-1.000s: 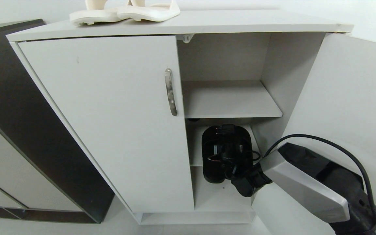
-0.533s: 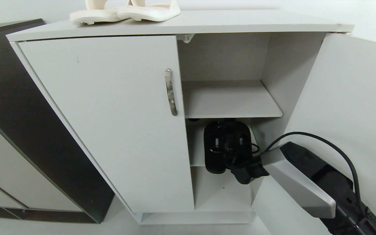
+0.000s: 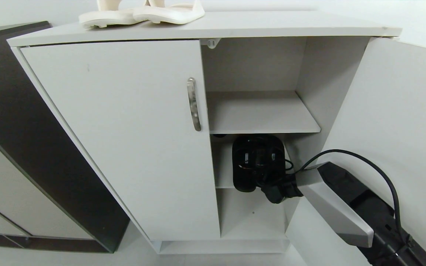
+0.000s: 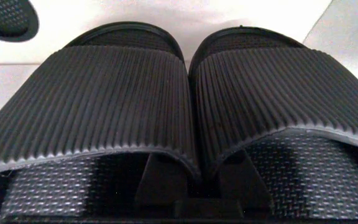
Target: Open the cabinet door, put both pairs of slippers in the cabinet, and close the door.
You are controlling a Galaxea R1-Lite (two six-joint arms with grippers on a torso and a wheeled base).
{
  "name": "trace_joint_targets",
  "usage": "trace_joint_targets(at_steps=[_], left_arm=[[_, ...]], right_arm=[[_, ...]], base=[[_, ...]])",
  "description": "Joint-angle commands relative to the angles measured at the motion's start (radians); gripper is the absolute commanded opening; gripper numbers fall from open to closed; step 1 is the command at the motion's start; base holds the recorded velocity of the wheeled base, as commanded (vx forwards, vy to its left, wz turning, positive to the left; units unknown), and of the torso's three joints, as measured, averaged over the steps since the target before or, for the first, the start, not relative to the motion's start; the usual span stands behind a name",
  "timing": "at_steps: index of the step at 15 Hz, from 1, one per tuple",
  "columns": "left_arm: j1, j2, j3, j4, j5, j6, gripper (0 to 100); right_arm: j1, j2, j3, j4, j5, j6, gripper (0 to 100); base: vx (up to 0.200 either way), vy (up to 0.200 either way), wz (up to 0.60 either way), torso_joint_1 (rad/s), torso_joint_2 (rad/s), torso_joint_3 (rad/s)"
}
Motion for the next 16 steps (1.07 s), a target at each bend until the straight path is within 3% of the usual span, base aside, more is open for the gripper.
trace_joint_targets(at_steps=[1, 9, 10, 13, 16], left_arm=[[0.000, 0.002, 0.000, 0.000, -0.001, 0.000, 0], [0.000, 0.002, 0.000, 0.000, -0.001, 0.000, 0], [0.000, 0.002, 0.000, 0.000, -0.001, 0.001, 0], [0.000, 0.002, 0.000, 0.000, -0.001, 0.000, 0], [0.000, 0.002, 0.000, 0.000, -0.001, 0.000, 0]], right_arm=[[-0.001, 0.012, -0.009, 0.004, 0.000, 0.000, 0], [-0.007, 0.032, -0.027, 0.010, 0.000, 0.001, 0], [-0.007, 0.032, -0.026, 0.010, 0.000, 0.001, 100], [-0.006, 0.026, 0.005, 0.001, -0.002, 0.004, 100], [0.007, -0.046, 0.149, -0.071, -0.007, 0.003, 100]], base=[[0.000, 0.000, 0.00, 0.000, 0.00, 0.000], [0.000, 0.000, 0.00, 0.000, 0.00, 0.000], [0.000, 0.000, 0.00, 0.000, 0.00, 0.000], [0.000, 0.000, 0.00, 0.000, 0.00, 0.000], [0.000, 0.000, 0.00, 0.000, 0.00, 0.000]])
